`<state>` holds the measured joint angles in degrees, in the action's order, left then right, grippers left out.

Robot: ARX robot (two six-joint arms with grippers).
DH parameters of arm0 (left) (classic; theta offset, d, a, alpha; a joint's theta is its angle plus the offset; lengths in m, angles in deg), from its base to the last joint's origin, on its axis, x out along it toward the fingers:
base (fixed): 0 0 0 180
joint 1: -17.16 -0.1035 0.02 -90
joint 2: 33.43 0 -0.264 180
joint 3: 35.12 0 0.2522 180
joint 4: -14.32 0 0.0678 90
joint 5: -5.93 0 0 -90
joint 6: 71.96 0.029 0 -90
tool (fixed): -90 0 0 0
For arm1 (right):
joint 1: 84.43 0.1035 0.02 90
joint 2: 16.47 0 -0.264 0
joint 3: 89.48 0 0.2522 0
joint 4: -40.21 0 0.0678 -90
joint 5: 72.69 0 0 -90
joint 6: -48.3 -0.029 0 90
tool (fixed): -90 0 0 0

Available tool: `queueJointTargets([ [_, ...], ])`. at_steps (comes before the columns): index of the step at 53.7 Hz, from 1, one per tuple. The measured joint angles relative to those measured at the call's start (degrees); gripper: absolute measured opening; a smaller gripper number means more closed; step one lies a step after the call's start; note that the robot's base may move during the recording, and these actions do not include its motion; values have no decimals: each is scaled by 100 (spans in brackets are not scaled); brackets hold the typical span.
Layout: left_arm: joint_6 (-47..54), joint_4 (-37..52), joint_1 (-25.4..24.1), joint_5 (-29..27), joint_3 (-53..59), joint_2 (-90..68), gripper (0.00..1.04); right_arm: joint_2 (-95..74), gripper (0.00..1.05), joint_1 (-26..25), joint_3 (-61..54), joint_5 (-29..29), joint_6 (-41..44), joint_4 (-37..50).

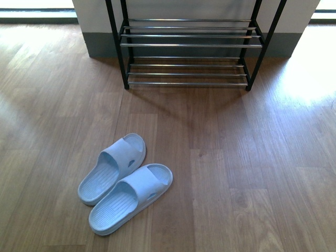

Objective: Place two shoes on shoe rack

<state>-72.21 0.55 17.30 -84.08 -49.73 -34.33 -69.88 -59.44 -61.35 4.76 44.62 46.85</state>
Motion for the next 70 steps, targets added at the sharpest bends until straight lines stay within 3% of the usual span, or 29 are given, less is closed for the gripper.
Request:
queueJointTargets([
  [9,0,-2,0,0,0,0,95,-3016,96,1279,1161,-404,-520,387],
  [22,0,-2,0,0,0,0,95,-6384,96,1893,2780,-817,-1104,332],
  [27,2,-2,0,0,0,0,95,-7370,96,1921,3346,-625,-1198,157],
  [31,0,0,0,0,0,0,95,-8168,96,1926,3936,-81,-1211,-61],
  [42,2,-2,0,0,0,0,95,-9232,96,1864,5021,192,-1467,7],
  [49,0,-2,0,0,0,0,95,-9882,96,1624,5421,-372,-1733,553],
  [58,2,-2,0,0,0,0,95,-10242,96,1314,5956,-557,-1919,496],
  [66,2,-2,0,0,0,0,95,-10336,96,1231,6513,-46,-2031,-208],
  [70,2,-2,0,0,0,0,95,-10500,96,1274,6655,636,-1991,-570],
])
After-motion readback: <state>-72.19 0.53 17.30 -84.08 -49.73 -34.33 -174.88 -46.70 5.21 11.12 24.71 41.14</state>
